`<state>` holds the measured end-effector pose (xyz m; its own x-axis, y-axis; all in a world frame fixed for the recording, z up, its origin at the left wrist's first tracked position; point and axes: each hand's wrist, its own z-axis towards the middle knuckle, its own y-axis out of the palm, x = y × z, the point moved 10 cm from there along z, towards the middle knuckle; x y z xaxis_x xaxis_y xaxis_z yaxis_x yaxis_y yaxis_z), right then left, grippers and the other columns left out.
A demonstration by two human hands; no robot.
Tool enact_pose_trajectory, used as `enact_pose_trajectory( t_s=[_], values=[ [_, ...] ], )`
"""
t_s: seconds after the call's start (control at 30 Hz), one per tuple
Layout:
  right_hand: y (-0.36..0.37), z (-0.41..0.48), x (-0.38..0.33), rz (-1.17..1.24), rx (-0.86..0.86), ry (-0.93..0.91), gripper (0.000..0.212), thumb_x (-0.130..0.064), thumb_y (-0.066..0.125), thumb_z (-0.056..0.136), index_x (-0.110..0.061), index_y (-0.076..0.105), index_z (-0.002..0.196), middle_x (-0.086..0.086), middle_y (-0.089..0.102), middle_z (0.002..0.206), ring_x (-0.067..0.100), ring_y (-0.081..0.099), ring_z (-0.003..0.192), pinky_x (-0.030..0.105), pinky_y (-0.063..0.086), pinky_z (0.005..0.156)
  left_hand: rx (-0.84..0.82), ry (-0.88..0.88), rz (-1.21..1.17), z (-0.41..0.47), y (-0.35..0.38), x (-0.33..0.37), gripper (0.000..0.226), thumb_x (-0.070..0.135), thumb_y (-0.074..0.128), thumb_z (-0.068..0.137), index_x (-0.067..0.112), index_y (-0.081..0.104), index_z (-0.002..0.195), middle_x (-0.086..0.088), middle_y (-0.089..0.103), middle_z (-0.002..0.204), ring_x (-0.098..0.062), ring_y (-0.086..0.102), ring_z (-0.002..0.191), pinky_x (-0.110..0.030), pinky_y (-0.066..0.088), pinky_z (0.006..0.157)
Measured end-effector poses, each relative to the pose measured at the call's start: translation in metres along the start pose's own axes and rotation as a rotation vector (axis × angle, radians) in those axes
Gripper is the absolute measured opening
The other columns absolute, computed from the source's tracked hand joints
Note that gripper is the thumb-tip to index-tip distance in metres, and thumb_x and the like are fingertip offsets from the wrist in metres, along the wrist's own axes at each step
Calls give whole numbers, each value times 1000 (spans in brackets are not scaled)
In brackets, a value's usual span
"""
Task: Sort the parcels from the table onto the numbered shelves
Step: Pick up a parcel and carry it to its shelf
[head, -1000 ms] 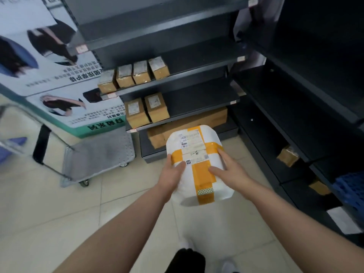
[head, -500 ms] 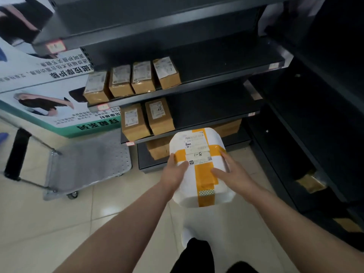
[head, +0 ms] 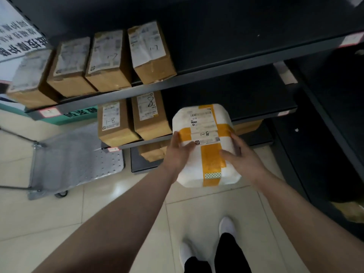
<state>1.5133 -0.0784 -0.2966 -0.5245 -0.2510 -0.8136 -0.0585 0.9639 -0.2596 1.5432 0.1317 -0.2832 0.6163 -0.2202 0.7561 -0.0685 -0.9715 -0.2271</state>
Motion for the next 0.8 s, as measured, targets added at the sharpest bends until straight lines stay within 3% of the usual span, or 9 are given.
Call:
enact_pose_trajectory(
  t_s=[0.13,0.23,0.33,0.43,0.5,0.67,0.8],
  values=[
    [-3,76,-13,-81,14,-71,82,-56,66,73,-43,29,146,-2,48,140,24,54,120,49,48,97,38,13,-32,66,12,15,68,27,55,98,33,17,154,-2,48,137,-28,53,117,-45,46,99],
    [0,124,-28,-105,1,-171,83,-62,66,70,-44,32,144,0,44,144,24,51,123,50,48,98,153,119,81,114,8,32,66,31,52,98,34,18,154,-7,41,145,-31,49,123,-48,46,101],
    [12,148,-34,-217,-85,-267,86,-48,75,75,-46,26,146,-5,22,154,23,33,137,50,41,106,201,254,267,131,9,47,68,26,56,96,31,20,154,-6,33,148,-28,41,130,-43,39,109],
    [27,149,-39,-566,-100,-464,88,-37,76,78,-38,25,150,-6,5,160,24,14,146,51,30,113,107,369,631,122,26,37,94,35,73,84,27,13,156,-10,11,160,-29,18,145,-41,23,118],
    [32,150,-44,-703,-63,-521,84,-32,72,84,-35,22,151,-5,-1,162,26,11,147,52,29,114,44,346,738,119,32,21,107,30,77,81,30,1,156,-8,-7,163,-27,6,149,-40,20,119],
    [45,172,-63,-939,-43,-445,81,-33,60,92,-37,7,153,-5,-14,161,27,5,148,50,26,116,150,315,921,138,23,37,100,14,67,89,36,-5,154,-3,-8,164,-28,29,144,-39,42,105],
    [49,179,-66,-934,-47,-397,81,-29,59,93,-36,5,153,-4,-16,161,29,4,148,50,31,113,175,307,977,145,24,42,102,9,66,88,33,-6,155,-6,-6,164,-31,30,143,-43,45,104]
  ],
)
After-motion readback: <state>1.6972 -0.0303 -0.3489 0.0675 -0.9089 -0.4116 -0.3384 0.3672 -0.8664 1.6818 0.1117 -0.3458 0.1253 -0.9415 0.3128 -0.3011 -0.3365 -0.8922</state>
